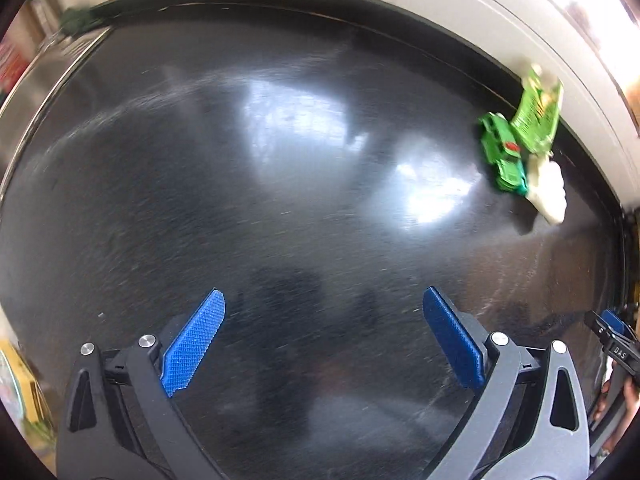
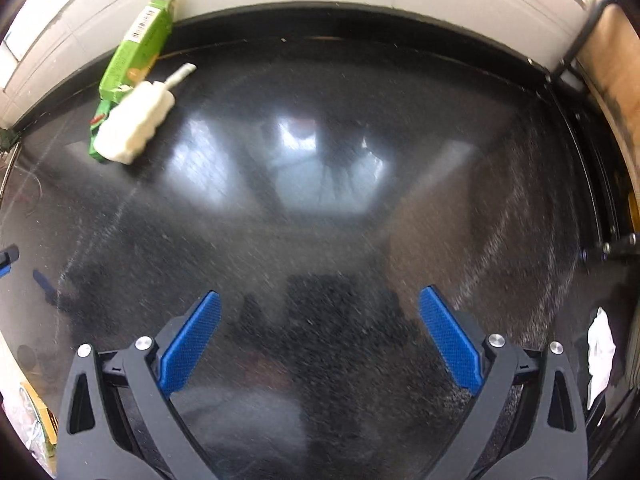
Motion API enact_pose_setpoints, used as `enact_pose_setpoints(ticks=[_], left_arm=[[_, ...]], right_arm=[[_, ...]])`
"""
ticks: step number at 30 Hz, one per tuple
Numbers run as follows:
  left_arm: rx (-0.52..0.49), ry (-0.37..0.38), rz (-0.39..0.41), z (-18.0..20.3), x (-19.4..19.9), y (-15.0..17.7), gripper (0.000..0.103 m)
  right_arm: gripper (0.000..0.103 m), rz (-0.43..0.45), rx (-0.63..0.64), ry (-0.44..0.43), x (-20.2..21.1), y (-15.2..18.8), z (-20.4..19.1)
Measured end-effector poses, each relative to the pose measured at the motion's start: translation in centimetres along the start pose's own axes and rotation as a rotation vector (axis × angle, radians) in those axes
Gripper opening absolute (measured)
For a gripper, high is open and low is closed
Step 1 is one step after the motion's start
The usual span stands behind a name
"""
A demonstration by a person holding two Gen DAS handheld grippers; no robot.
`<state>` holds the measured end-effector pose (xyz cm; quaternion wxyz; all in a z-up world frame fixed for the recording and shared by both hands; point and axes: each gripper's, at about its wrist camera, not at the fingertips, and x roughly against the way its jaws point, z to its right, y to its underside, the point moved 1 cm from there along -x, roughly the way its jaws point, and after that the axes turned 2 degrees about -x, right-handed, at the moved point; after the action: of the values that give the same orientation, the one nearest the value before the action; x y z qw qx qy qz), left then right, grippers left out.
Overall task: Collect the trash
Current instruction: 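Move both open grippers back over the countertop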
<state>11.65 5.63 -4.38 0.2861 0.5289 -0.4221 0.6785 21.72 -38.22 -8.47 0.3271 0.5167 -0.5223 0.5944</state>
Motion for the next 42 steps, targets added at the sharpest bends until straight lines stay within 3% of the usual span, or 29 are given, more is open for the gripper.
enact_pose_setpoints(ticks=[13, 21, 33, 42], left_arm=[[-0.072, -0.013, -0.051, 3.8, -2.8, -0.9, 0.096], [-0.101, -0.014, -0.064, 5.5, -4.2, -2.8, 0.096], [-0.154, 0.028, -0.063, 10.0, -5.7, -7.9, 0.096], [-0.16, 0.066, -0.025, 14.8, -7.5, -13.9, 0.096]], right_arm=[[0.096, -0.054, 0.024, -0.036, -2.3, 1.6, -0.6], [0.096, -0.067, 0.041, -0.049, -3.1, 0.9, -1.4], [0.096, -0.068, 0.042, -0.03, -4.7, -2.0, -1.1], [0.096, -0.052, 0.049, -0.047, -5.4, -4.9, -0.5]])
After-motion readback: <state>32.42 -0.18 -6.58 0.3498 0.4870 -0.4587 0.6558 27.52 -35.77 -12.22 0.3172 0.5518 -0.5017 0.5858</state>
